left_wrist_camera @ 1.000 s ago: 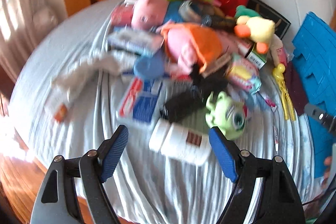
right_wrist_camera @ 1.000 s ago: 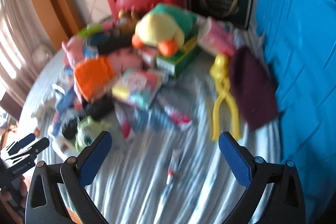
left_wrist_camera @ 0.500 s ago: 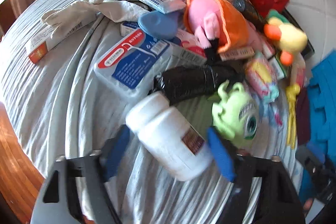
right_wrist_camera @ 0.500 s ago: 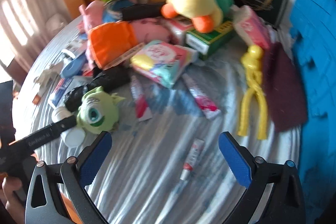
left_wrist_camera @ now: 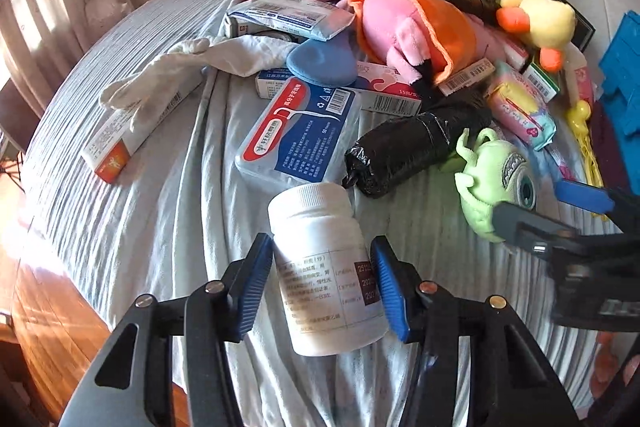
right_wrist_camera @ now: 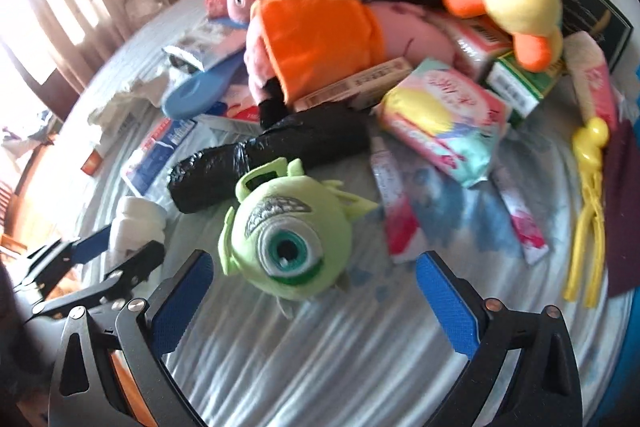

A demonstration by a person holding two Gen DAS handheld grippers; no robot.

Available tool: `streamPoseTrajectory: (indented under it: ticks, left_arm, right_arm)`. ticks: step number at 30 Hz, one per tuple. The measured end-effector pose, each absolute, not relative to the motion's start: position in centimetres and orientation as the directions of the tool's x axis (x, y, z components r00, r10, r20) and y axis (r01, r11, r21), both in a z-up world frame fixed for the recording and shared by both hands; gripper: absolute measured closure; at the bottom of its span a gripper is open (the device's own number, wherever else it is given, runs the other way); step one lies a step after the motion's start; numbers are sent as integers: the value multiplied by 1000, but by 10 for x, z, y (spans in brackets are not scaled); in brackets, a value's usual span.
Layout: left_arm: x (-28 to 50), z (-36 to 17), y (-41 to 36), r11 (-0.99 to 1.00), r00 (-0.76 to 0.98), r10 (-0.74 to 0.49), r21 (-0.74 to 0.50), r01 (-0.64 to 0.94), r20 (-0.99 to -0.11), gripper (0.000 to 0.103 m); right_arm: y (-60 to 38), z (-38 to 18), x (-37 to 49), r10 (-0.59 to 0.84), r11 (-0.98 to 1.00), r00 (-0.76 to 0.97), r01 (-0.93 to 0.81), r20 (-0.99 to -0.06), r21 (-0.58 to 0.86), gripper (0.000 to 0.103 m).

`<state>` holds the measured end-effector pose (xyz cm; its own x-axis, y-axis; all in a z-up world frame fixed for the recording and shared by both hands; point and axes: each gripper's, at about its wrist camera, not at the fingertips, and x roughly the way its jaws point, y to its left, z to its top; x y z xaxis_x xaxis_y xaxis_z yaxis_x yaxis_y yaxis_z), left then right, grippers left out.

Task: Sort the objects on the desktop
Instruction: 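Grasp the white pill bottle with the left tool while the right tool grasps the green one-eyed plush, then carry the bottle and green plush into the blue bin and open both tools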

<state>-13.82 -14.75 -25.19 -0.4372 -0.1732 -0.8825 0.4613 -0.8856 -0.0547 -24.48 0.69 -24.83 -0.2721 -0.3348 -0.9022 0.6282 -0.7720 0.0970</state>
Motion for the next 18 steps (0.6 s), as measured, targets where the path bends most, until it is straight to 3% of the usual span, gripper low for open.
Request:
streamPoseTrajectory:
  ticks: [3, 5, 6, 12, 18]
  left_arm:
    - [-143, -263, -151, -884, -400, -128, -79, 461, -907, 55]
    - [-139, -266, -151, -883, -412, -126, -87, 461, -902, 57]
    - [-139, -264, -150, -889, -416, -124, -86, 449, -901, 57]
    - [-132, -219, -141, -911, -507, -176, -55, 408, -844, 57]
    - [-142, -150, -107, -950, -638, -206, -4, 312, -742, 57]
  right_arm:
    - [-2, -260, -245, -304, -774, -265, 629, -915, 75, 2]
    - [-5, -266, -245, -291, -772, -265, 633, -919, 62, 20]
    - [-6, -267, -244, -295, -769, -260, 636, -919, 67, 39]
    - [3, -241, -231, -329, -771, -307, 633, -893, 67, 39]
    - [44, -157, -217, -408, -812, -467, 579, -785, 77, 39]
